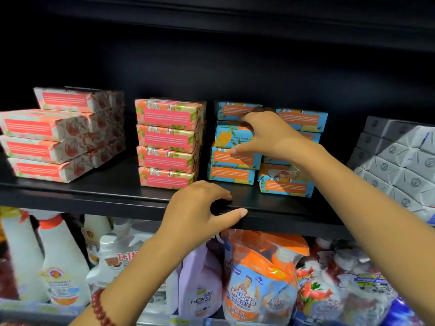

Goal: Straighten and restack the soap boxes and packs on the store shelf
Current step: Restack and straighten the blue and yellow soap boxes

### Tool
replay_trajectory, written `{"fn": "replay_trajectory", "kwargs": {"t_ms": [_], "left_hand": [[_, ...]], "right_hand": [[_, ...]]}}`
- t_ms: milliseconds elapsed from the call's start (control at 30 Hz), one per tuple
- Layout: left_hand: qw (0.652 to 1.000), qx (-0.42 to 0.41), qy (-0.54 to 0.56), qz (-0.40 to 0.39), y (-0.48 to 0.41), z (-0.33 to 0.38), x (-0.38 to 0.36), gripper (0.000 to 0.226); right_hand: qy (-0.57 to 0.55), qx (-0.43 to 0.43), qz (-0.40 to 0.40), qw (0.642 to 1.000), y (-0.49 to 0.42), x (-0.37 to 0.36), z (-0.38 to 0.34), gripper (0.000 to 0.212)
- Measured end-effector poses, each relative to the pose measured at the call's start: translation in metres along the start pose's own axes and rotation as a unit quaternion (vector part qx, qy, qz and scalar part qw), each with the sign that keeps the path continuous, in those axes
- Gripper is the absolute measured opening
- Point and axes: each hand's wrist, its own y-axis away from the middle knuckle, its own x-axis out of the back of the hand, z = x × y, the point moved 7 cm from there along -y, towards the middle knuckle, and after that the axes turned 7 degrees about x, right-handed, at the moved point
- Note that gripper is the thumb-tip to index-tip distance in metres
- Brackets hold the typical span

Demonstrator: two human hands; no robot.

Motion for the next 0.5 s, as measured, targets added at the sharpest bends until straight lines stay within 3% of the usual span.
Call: {"fn": "replay_trajectory", "kwargs": {"t_ms": [300,500], "left_hand": [[1.000,-0.004,-0.007,-0.001,-0.001,-0.001,-0.001,0.046],[1.000,-0.011,0.018,-0.001,-0.001,0.000,0.002,0.043]], "right_hand": [[-0.030,-0.031,-0.008,0.999,0.003,-0.005,0.000,0.074],[-0.086,-0.025,0.130,0.987,0.040,0.019,-0.001,0.071]]}}
